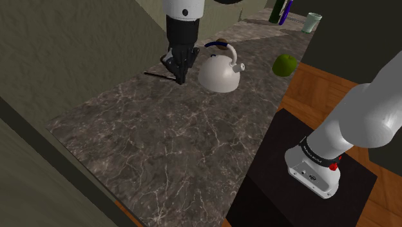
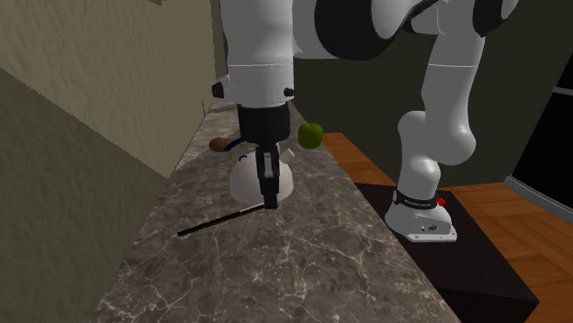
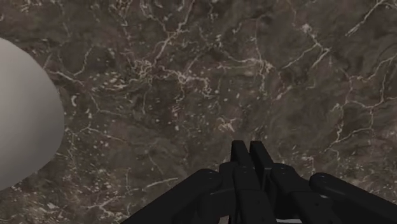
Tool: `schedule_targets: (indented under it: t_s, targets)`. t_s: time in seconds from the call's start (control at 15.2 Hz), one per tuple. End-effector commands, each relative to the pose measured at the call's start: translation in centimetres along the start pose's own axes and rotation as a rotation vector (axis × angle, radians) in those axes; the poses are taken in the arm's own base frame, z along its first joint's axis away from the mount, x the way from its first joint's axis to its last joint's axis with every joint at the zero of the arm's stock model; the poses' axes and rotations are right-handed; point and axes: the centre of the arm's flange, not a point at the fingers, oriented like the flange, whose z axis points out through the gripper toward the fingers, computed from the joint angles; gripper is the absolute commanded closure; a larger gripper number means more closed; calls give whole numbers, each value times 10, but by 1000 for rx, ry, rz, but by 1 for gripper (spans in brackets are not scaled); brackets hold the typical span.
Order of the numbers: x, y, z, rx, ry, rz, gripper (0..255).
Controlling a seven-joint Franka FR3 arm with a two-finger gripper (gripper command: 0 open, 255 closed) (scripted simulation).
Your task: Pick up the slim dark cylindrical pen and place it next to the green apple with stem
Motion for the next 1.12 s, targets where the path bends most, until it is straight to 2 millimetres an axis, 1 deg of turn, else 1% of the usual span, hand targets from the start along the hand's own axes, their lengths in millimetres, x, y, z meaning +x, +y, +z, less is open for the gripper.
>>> schedule_targets:
  t_s: [0.0, 0.13, 1.06]
  targets:
    - [0, -1, -10, 0, 0, 0, 255]
    - [0, -2, -19, 0, 0, 0, 255]
    - [-63, 172, -26, 0, 0, 0, 255]
